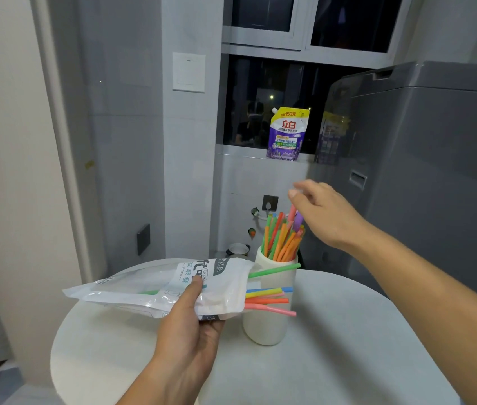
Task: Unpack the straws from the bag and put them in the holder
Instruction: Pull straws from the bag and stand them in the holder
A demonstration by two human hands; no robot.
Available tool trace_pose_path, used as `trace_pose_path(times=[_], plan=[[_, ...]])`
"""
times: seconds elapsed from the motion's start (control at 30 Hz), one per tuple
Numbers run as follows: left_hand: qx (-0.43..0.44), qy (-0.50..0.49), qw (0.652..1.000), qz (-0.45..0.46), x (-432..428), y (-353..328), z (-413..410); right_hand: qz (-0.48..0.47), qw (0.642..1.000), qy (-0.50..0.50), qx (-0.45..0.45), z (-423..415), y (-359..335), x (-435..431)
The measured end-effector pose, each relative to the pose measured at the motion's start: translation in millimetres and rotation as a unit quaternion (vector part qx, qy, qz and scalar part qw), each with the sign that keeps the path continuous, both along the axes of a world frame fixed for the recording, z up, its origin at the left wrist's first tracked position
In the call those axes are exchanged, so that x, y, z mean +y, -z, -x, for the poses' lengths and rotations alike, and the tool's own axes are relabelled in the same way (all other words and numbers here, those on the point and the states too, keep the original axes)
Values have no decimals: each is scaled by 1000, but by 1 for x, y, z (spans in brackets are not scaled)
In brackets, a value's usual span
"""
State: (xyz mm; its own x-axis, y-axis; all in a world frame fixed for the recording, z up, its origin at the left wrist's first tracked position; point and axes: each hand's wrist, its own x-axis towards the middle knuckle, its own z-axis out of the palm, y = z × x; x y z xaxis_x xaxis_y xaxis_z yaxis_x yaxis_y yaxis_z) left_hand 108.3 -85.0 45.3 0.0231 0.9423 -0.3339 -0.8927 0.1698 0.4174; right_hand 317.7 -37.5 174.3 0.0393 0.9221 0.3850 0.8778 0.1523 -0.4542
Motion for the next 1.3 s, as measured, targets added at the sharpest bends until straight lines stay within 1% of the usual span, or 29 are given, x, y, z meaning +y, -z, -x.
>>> trace_pose_path(times=[0.07,0.1,0.2,0.27,0.33,0.47,0.53,0.6,0.67,0.73,0.77,0.8,0.83,0.87,0.93,0.97,1.0,1.07,1.13,1.3], plan=[[0,0,1000,-1,0,1,0,-3,999,-38,18,3,0,-3],[2,0,1000,-1,0,1,0,0,998,-60,11,5,1,-5],[1,0,1000,-2,0,0,1,44,993,-100,-42,7,11,-5],[0,0,1000,-4,0,0,2,76,988,-104,-82,7,21,-4],[1,0,1000,-6,0,0,2,92,985,-105,-102,5,31,-2],[0,-3,1000,-5,1,0,4,88,984,-100,-115,3,36,-2],[0,0,1000,-3,0,0,4,80,987,-102,-92,2,38,-2],[-2,2,1000,-4,0,-1,4,32,994,-107,-13,2,36,-3],[-4,-1,1000,-5,1,-1,4,-66,991,-92,65,2,31,-8],[-7,-8,1000,-8,2,-1,5,-179,979,-39,93,3,27,-19],[-9,-11,1000,-12,2,-2,5,-224,969,-11,101,5,28,-29],[-10,-13,1000,-20,3,-3,6,-245,963,6,110,10,31,-41],[-9,-14,999,-30,3,-4,7,-242,963,10,118,16,36,-54],[-4,-15,999,-41,4,-5,7,-213,969,5,123,23,42,-67],[8,-20,998,-58,3,-6,6,-108,986,-1,126,37,54,-86],[14,-22,998,-65,2,-6,6,-57,988,-3,142,41,59,-91],[20,-23,997,-72,1,-6,4,-15,984,-8,179,44,63,-93],[29,-29,996,-84,-2,-6,3,40,960,-26,275,48,68,-94],[35,-37,994,-92,-4,-6,3,55,946,-33,319,48,71,-95],[40,-45,994,-91,-5,-8,3,51,934,-44,352,45,77,-97]])
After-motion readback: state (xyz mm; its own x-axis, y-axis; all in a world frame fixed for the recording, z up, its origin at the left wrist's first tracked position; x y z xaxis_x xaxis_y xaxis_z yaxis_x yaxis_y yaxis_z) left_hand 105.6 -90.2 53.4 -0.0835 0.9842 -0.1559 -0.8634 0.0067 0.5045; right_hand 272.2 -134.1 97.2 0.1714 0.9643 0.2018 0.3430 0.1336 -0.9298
